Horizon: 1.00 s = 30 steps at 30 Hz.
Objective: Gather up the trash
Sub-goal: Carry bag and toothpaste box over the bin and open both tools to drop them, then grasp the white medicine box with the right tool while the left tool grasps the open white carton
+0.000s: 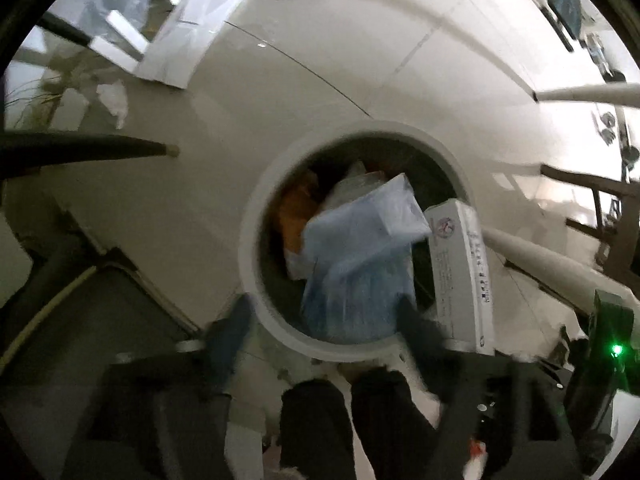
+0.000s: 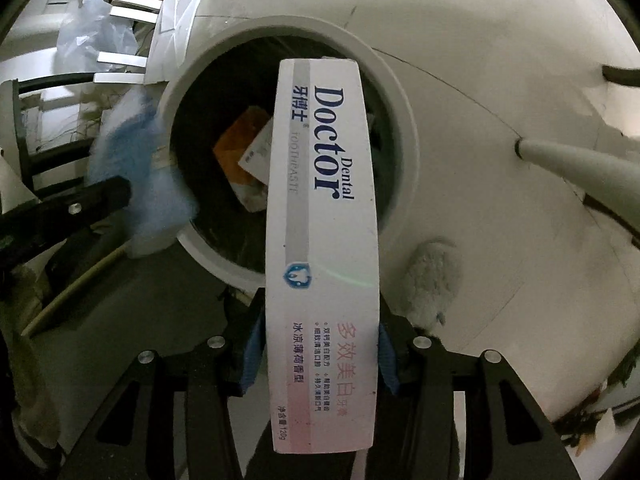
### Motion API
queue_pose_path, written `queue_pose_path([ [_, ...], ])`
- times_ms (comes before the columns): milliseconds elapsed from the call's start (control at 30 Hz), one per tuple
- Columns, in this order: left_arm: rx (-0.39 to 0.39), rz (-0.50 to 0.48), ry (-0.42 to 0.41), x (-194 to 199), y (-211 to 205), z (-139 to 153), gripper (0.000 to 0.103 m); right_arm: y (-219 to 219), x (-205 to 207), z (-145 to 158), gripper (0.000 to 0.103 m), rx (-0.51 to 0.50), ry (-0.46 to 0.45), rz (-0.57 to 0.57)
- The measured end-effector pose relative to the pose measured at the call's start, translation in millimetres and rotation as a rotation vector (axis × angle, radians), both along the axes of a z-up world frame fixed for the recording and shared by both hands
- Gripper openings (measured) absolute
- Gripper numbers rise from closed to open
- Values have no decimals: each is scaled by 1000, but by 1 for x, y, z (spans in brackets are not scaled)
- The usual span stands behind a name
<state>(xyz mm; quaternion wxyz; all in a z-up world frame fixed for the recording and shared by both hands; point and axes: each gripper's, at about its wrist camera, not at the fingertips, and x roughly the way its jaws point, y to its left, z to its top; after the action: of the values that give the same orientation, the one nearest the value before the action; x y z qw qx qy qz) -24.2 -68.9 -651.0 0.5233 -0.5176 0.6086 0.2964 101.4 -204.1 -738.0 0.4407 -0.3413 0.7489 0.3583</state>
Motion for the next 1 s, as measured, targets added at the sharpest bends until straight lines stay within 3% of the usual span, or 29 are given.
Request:
queue_pose_path([
  [67,11,18,18,-12,0,4,94,5,-2,4,102,28,4,-10],
  [400,223,-2,115,-45,-28,58,94,-1,-13,48,103,100,-200,44],
  [567,240,-2,114,-44,-45,81,94,-11,-8,78,103,109,-296,26],
  [1000,261,-15,99,-52,-74,166,94,-40,-5,189,103,157,-327,20],
])
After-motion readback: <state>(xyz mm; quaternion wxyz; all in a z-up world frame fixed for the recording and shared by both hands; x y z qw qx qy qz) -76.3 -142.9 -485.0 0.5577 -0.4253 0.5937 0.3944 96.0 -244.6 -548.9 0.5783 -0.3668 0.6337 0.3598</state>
